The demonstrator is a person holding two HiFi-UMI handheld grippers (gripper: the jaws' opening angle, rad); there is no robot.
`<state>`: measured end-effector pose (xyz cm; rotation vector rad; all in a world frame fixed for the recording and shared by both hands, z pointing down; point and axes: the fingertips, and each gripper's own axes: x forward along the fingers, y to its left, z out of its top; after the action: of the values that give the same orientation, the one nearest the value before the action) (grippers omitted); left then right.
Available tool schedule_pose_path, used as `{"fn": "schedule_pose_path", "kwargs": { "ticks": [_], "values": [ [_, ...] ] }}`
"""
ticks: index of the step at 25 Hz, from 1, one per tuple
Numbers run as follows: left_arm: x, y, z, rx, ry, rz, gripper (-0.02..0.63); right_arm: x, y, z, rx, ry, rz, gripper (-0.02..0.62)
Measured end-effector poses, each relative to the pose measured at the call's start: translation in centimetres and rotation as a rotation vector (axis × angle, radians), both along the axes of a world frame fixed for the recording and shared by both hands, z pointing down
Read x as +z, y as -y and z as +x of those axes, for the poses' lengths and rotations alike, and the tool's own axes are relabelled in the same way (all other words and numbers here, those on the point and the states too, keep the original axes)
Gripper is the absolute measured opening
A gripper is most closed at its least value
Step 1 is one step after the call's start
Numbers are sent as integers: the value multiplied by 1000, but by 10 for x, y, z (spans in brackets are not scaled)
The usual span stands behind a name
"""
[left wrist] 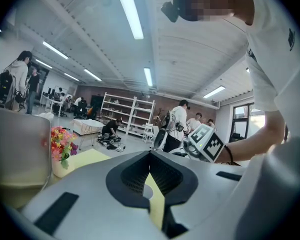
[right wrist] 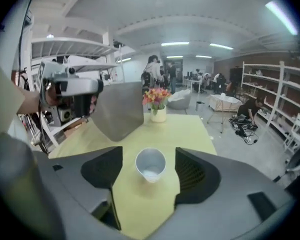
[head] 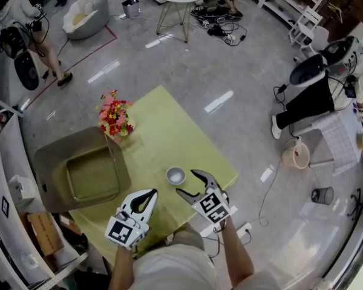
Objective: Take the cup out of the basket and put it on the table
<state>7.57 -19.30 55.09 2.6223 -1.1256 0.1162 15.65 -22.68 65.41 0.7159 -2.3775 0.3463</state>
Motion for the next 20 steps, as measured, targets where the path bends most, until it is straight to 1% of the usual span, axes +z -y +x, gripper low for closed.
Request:
{"fn": "schedule_pose_path", "kwargs": {
  "ticks": [5, 6, 7, 11, 16, 20],
  "values": [
    [-10, -2, 2, -1, 15, 7, 9, -56, -3, 0, 53, 151, 84, 122],
    [-12, -3, 5, 2, 16, 12, 9, -64, -6, 0, 57, 181, 92, 79],
    [-14, -4, 8, 5, 17, 18, 9, -71, -9, 1, 57, 205, 99, 56],
    [-20, -8, 19, 14, 16, 26, 9, -86, -24, 4, 61, 286, 84, 9],
    [-16, -11, 29, 23, 23, 10, 9, -80, -37, 5, 57, 309, 41, 8],
    [-14, -12, 36, 21, 34, 7, 9, -76, -41, 9, 61, 328, 33, 6]
  ]
}}
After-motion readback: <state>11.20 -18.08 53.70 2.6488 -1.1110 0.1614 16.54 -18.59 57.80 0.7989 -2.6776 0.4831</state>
